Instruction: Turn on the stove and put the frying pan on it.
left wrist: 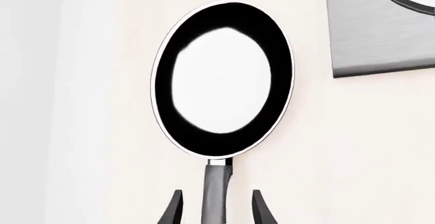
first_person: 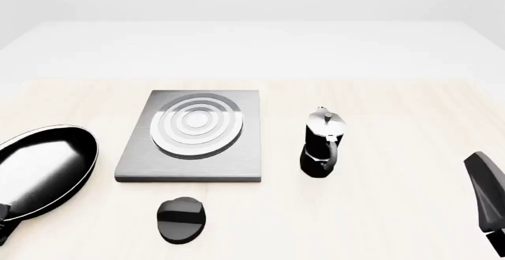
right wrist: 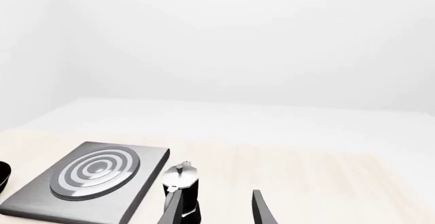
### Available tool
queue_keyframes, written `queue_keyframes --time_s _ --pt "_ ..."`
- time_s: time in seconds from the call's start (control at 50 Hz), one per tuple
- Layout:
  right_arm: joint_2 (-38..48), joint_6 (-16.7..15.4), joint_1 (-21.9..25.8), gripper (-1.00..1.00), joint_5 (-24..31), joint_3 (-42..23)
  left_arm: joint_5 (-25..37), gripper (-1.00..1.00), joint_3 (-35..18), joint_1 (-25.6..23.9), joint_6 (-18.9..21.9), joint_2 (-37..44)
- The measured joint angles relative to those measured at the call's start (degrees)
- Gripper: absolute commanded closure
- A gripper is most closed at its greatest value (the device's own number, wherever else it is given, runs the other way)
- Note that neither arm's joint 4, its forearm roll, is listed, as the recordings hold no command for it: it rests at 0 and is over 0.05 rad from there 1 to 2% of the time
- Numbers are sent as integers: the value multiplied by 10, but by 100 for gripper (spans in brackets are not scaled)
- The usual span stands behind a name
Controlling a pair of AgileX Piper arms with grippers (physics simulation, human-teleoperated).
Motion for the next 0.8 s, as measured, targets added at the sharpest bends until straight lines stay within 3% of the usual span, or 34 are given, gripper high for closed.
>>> queue_keyframes --time_s 0.8 --pt "0 5 -1 -100 -2 3 -236 -100 89 68 50 195"
